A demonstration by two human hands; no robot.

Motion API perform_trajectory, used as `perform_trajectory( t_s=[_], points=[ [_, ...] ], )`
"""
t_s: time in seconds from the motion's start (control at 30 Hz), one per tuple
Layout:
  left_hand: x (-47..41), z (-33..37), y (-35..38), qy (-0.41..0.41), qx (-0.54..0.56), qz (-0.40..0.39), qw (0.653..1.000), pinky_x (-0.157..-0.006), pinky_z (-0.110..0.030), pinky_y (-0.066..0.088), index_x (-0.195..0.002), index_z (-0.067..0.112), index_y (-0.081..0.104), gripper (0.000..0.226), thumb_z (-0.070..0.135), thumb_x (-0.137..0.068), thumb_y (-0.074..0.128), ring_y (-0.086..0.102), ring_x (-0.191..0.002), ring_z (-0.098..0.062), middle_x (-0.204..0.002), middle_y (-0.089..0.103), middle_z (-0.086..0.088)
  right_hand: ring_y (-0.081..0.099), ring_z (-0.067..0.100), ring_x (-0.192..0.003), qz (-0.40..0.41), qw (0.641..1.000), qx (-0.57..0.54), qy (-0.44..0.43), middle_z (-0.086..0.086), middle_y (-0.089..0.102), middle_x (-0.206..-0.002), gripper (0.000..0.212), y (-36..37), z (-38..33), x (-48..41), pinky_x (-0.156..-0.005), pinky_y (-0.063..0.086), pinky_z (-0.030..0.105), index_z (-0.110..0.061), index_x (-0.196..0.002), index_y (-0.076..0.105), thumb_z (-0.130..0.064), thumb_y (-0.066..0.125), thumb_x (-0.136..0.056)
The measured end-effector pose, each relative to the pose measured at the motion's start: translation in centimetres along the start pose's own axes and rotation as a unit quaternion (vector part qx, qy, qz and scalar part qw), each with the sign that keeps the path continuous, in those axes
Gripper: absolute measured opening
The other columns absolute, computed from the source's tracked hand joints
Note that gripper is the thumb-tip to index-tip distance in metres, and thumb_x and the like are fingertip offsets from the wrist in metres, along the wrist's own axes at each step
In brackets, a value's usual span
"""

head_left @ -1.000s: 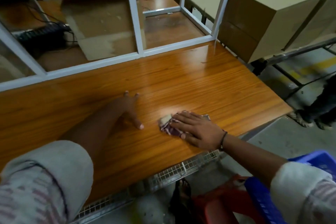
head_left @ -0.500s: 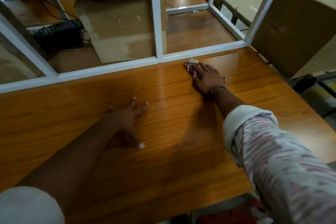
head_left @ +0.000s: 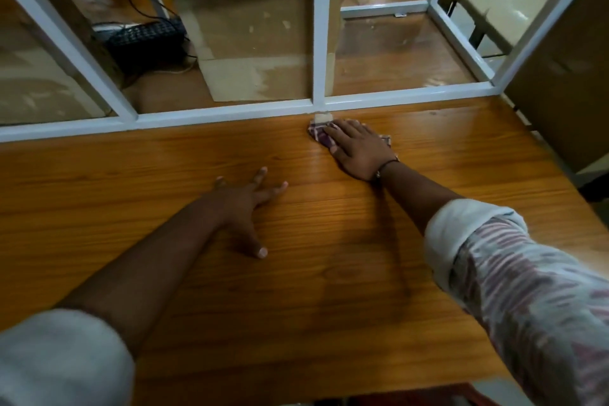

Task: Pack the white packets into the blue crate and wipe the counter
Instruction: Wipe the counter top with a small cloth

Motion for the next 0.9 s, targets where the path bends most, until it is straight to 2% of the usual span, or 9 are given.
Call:
perform_trajectory(
  t_s=[0.1,0.23,0.4,0.63,0.77,0.9],
  points=[
    [0.2,0.1,-0.1,-0.028,-0.004,-0.004,1.0,-0.115,-0.073,-0.004,-0.148,0.056,-0.022,0.143,0.073,-0.053,0.084,-0.011,-0.153,-0.039,-0.157,-0.041,0.001,0.015,0.026,-0.152,-0.002,1.0,0.002,-0.009,0.001,0.02,-0.166,0.055,0.3,-2.0,1.9,-0.122,0.009,0.042,-0.031,-0.159,0.023,-0.049,0.025,-0.107],
    [1.0,0.1,0.8,-0.048,0.029,-0.019,0.998,-0.113,-0.076,0.011,-0.142,0.064,-0.021,0.151,0.081,-0.032,0.082,-0.011,-0.149,-0.051,-0.16,-0.035,0.005,0.015,0.025,-0.153,-0.008,1.0,0.002,-0.018,-0.001,0.019,-0.166,0.055,1.5,-5.5,5.7,-0.124,0.011,0.043,-0.032,-0.158,0.022,-0.05,0.025,-0.106],
    [4.1,0.3,3.0,-0.04,-0.012,-0.007,0.999,-0.116,-0.071,0.008,-0.152,0.049,-0.019,0.152,0.082,-0.041,0.08,-0.008,-0.15,-0.049,-0.163,-0.029,-0.009,0.016,0.024,-0.153,0.003,1.0,0.009,-0.004,-0.002,0.021,-0.166,0.055,2.3,-10.2,11.3,-0.123,0.01,0.04,-0.032,-0.158,0.024,-0.05,0.026,-0.106],
    [10.1,-0.8,6.8,-0.013,-0.026,0.026,0.999,-0.121,-0.061,0.001,-0.158,0.038,-0.012,0.139,0.072,-0.06,0.081,-0.006,-0.153,-0.042,-0.165,-0.023,-0.011,0.013,0.022,-0.154,0.004,0.999,0.0,0.036,-0.002,0.02,-0.166,0.06,4.0,-17.4,17.2,-0.125,0.008,0.041,-0.032,-0.159,0.022,-0.052,0.022,-0.103],
    [12.5,-3.6,9.1,-0.031,0.003,0.014,0.999,-0.121,-0.062,0.005,-0.157,0.04,-0.014,0.141,0.067,-0.06,0.085,-0.007,-0.152,-0.042,-0.164,-0.026,-0.011,0.017,0.025,-0.153,0.019,1.0,0.001,0.018,0.001,0.025,-0.165,0.057,5.2,-23.6,20.2,-0.125,0.011,0.042,-0.029,-0.158,0.027,-0.05,0.025,-0.104],
    [13.5,-8.2,10.4,-0.055,0.026,0.011,0.998,-0.12,-0.064,0.011,-0.154,0.047,-0.014,0.144,0.067,-0.054,0.087,-0.007,-0.152,-0.044,-0.164,-0.028,-0.007,0.02,0.027,-0.152,0.024,0.999,0.001,-0.045,0.003,0.027,-0.164,0.056,6.8,-29.6,21.9,-0.124,0.015,0.045,-0.028,-0.157,0.029,-0.049,0.026,-0.105]
  ],
)
Point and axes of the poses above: each hand's wrist, its own x-axis away from the middle knuckle, its own y-axis out of the palm, z = x × y, the point moved 10 cm from there along -x, towards the middle knuckle
